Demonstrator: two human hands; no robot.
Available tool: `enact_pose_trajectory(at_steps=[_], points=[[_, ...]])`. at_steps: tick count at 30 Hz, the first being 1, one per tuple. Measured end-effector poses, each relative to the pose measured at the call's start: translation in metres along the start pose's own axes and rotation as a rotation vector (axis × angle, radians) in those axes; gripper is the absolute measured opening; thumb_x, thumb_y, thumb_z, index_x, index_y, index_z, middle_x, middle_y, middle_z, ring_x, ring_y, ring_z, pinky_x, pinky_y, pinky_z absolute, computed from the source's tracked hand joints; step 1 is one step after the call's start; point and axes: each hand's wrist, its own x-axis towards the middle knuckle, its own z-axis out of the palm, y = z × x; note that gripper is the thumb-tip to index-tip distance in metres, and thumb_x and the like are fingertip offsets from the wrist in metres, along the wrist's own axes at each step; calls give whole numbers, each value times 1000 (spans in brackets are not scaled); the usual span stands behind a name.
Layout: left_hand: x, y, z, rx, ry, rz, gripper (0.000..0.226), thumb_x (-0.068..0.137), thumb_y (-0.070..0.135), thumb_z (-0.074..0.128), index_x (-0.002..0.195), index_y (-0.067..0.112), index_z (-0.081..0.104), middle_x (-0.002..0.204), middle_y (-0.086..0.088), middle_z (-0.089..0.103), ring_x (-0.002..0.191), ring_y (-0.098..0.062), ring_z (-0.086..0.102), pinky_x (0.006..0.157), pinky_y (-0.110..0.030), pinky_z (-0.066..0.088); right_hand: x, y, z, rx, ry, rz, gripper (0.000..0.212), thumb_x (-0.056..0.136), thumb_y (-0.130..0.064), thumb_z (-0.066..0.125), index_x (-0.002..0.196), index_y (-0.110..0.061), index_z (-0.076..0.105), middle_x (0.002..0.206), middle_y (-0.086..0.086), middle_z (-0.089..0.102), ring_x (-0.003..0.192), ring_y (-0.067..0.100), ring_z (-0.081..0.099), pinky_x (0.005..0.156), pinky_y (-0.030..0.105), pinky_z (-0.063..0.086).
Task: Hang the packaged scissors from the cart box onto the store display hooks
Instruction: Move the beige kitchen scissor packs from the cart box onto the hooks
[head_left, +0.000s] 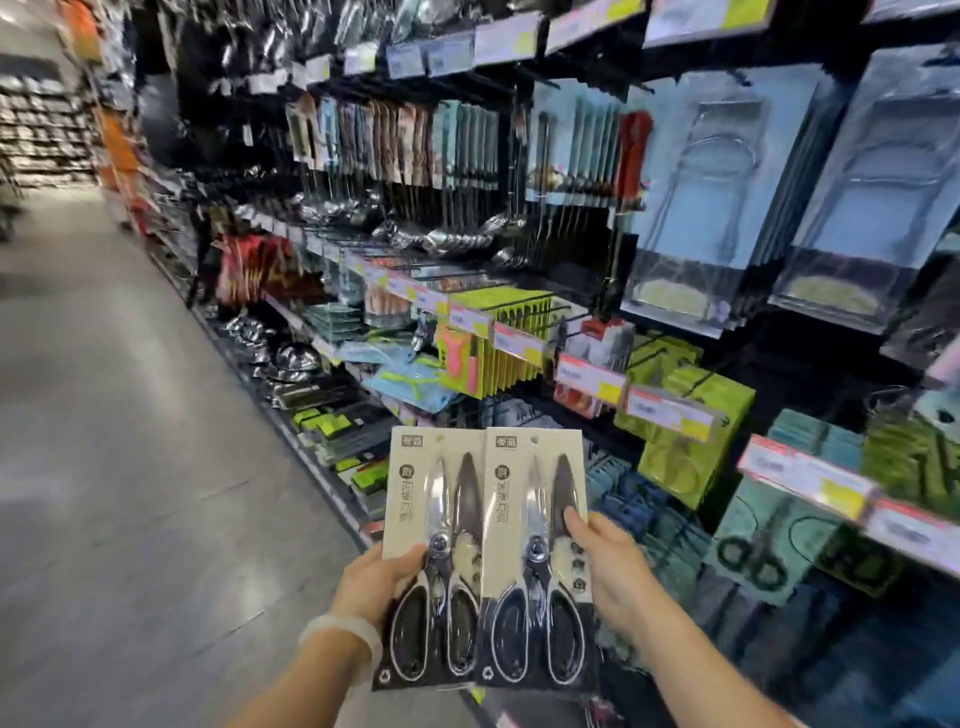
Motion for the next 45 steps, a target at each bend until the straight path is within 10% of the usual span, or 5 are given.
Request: enact_pose_trajectory(at_steps=[14,20,31,38,45], points=[[176,130,-93,94,-115,12,29,86,-2,61,114,2,60,65,-2,73,52,-11,70,40,-18,50,119,-13,137,76,257,16,39,92,-32,55,126,-13,54,132,5,57,121,28,53,107,51,39],[223,135,-100,137,-137,-8,32,86,2,62,118,2,58,58,6,72,71,-17,66,55,-27,47,178,2,144,11,309,21,64,86,-42,61,139,-12,41,143,6,46,127,28,48,108,52,38],[312,196,-63,264,-296,-24,12,86,-1,62,97,2,61,60,-6,73,48,-16,69,37,-19,48,267,-57,172,14,362,-129,37,95,-32,51,122,-7,49,140,10,48,118,20,48,92,32,39],[350,192,-48,311,-351,-67,17,83,1,65,99,6,65,74,-11,75,65,-23,69,51,-26,52,291,-51,172,60,433,-114,56,94,-32,51,142,-6,37,140,8,47,124,24,45,96,33,36],[385,209,-44,408,-442,-134,40,73,8,77,111,3,66,98,-18,73,100,-36,66,99,-48,46,293,-41,176,176,483,-111,47,94,-29,52,136,-10,45,132,-1,49,127,20,42,106,38,30]])
